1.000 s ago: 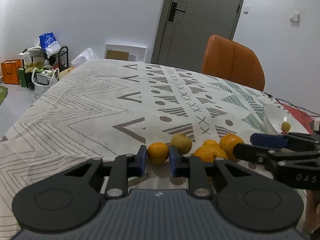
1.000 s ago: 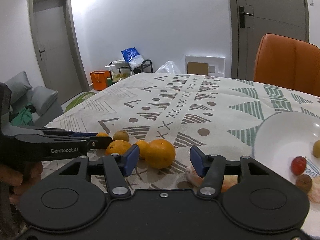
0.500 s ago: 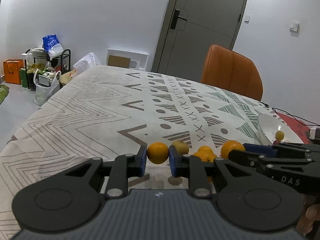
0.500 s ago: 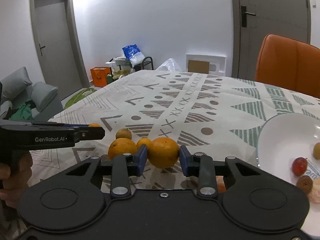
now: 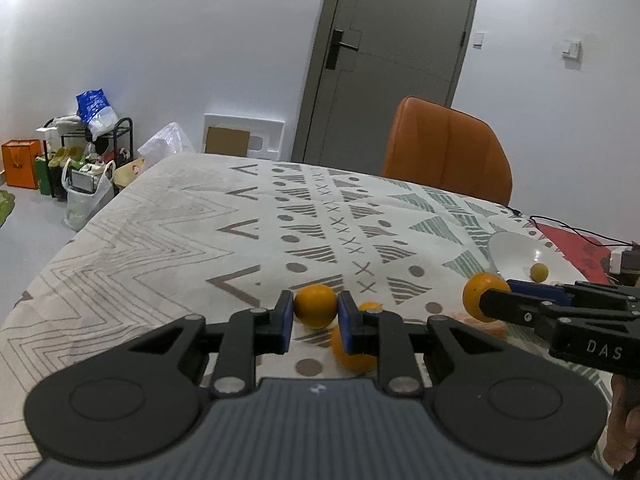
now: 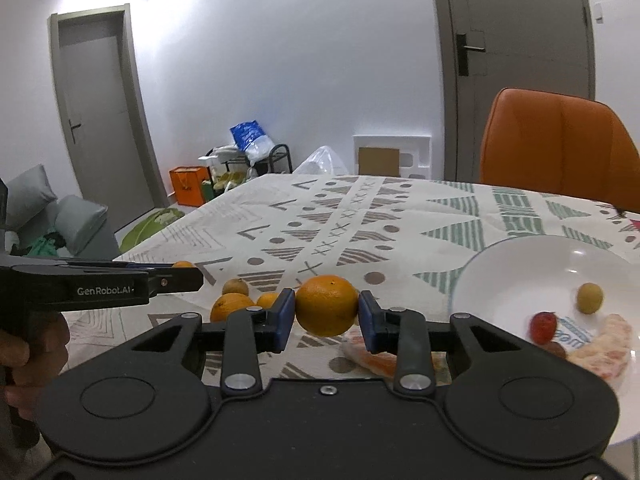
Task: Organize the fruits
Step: 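Carry both oranges to the white bowl and open the right tool to release its orange, then lower the small orange into the bowl and open the left tool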
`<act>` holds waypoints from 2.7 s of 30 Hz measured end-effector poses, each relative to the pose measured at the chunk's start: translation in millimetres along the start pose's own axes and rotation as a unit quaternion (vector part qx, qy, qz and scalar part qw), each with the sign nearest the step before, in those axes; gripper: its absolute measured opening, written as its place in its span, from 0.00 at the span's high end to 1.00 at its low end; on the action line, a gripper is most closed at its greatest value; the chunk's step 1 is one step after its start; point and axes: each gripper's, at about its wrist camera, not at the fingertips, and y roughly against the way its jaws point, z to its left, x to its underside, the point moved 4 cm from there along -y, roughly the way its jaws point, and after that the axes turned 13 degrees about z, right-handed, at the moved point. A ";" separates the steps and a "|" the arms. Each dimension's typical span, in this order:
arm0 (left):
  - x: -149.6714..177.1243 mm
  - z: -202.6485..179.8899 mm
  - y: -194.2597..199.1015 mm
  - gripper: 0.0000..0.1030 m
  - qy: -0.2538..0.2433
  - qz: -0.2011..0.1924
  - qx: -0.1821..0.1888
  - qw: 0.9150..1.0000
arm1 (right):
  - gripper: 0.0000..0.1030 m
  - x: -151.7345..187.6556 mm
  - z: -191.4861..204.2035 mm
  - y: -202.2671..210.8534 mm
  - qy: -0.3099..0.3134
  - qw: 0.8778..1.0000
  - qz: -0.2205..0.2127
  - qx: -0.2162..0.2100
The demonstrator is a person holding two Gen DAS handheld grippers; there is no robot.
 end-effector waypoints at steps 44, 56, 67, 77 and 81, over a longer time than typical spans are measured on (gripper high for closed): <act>-4.7 -101.1 -15.4 0.79 -0.090 0.004 0.040 0.995 | 0.00 41.0 -79.9 65.2 -0.063 0.986 -0.044 0.151; -4.8 -135.3 -21.9 0.79 -0.119 0.008 0.056 0.991 | 0.00 55.4 -96.9 85.8 -0.066 0.981 -0.044 0.180; -4.7 -165.1 -29.9 0.78 -0.142 0.009 0.068 0.988 | 0.00 70.7 -116.3 101.5 -0.105 0.977 -0.044 0.178; -3.2 -190.7 -42.4 0.78 -0.164 0.015 0.075 0.984 | 0.00 86.2 -129.0 113.8 -0.127 0.977 -0.044 0.169; -1.4 -199.0 -45.3 0.78 -0.172 0.017 0.076 0.982 | 0.00 90.0 -133.7 115.3 -0.139 0.976 -0.044 0.161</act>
